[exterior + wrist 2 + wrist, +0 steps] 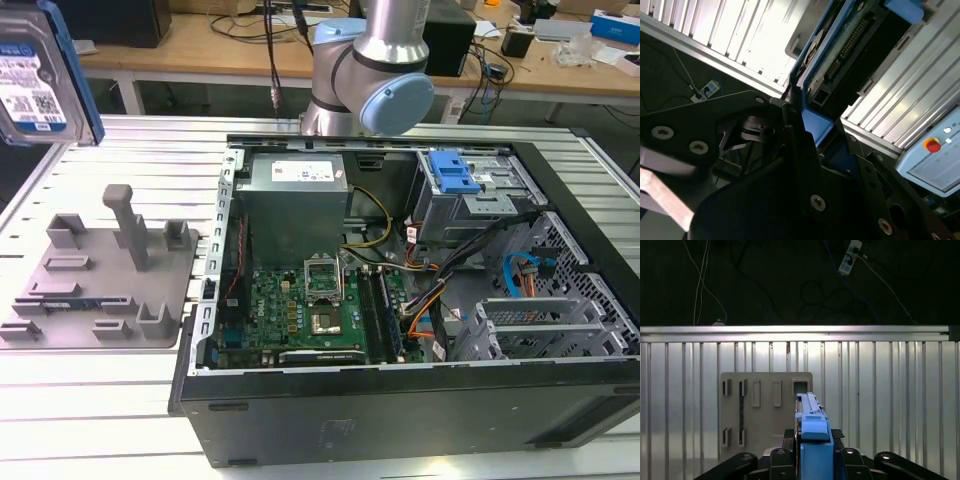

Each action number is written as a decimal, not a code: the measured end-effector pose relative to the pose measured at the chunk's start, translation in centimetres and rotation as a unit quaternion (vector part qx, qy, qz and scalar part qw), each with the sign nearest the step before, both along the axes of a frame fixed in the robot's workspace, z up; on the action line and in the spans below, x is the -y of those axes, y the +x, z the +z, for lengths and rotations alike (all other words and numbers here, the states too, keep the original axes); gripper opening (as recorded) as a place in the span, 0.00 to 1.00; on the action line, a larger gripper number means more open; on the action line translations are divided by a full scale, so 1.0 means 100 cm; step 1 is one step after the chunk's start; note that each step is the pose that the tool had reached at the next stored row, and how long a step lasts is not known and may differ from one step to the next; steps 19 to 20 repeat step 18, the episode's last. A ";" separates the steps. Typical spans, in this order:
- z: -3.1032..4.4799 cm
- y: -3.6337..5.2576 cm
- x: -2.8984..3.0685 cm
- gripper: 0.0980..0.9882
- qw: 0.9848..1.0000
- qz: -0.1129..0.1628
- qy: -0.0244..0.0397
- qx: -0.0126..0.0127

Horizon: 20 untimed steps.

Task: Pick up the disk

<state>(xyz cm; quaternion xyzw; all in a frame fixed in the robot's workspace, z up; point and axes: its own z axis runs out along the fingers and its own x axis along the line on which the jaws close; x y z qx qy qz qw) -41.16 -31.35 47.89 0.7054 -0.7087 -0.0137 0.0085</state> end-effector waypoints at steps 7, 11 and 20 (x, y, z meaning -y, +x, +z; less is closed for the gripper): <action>0.0102 0.0000 0.0000 0.30 1.000 0.000 0.002 0.000; 0.0103 0.0000 0.0000 0.30 1.000 0.000 0.002 0.000; 0.0105 0.0000 0.0000 0.30 1.000 0.000 0.002 0.000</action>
